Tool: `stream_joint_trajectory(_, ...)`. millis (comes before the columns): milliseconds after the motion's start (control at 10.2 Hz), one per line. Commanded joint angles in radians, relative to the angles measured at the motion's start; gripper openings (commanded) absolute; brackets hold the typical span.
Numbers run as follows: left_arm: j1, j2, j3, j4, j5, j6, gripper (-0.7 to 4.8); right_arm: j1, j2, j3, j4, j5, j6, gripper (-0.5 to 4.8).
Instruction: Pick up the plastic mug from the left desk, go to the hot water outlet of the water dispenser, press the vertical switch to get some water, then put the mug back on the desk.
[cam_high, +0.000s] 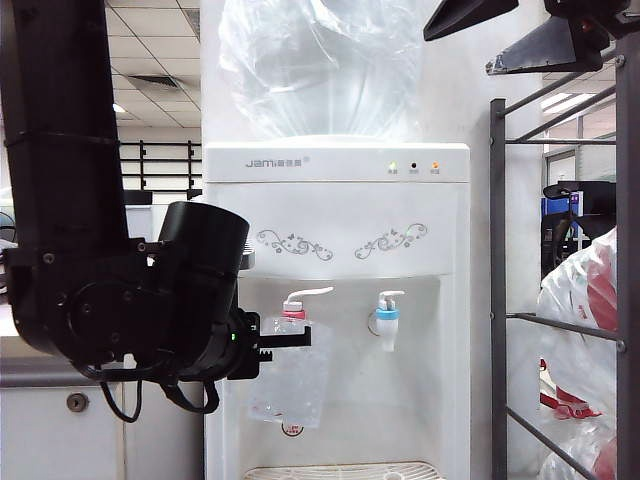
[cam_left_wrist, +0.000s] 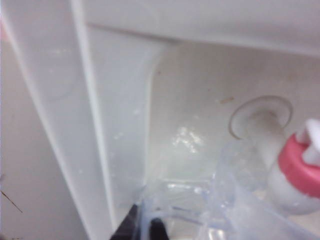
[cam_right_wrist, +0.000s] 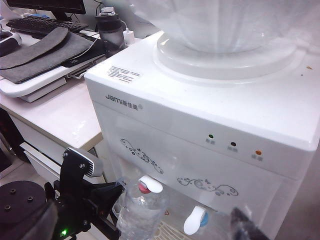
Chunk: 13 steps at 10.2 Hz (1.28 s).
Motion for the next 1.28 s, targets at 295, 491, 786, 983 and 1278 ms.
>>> stream_joint_trajectory(295, 0.000, -0.012, 0.006, 0.061, -0.007, -0.011, -0.05, 0.002, -0.002, 0.003, 0.013, -0.005, -0.003, 4.79)
stream_joint_trajectory(491, 0.000, -0.012, 0.006, 0.061, -0.007, -0.011, -0.05, 0.002, -0.002, 0.003, 0.013, -0.006, -0.003, 4.79)
stream_joint_trajectory(786, 0.000, -0.012, 0.007, 0.061, -0.006, -0.011, -0.05, 0.002, -0.002, 0.003, 0.014, -0.006, -0.003, 4.79)
stream_joint_trajectory(983, 0.000, -0.012, 0.007, 0.061, -0.006, -0.011, -0.05, 0.002, -0.002, 0.003, 0.013, -0.006, -0.003, 4.79)
stream_joint_trajectory(1278, 0.000, -0.012, 0.007, 0.061, -0.006, -0.011, -0.05, 0.002, -0.002, 0.003, -0.005, 0.008, 0.140, 4.67)
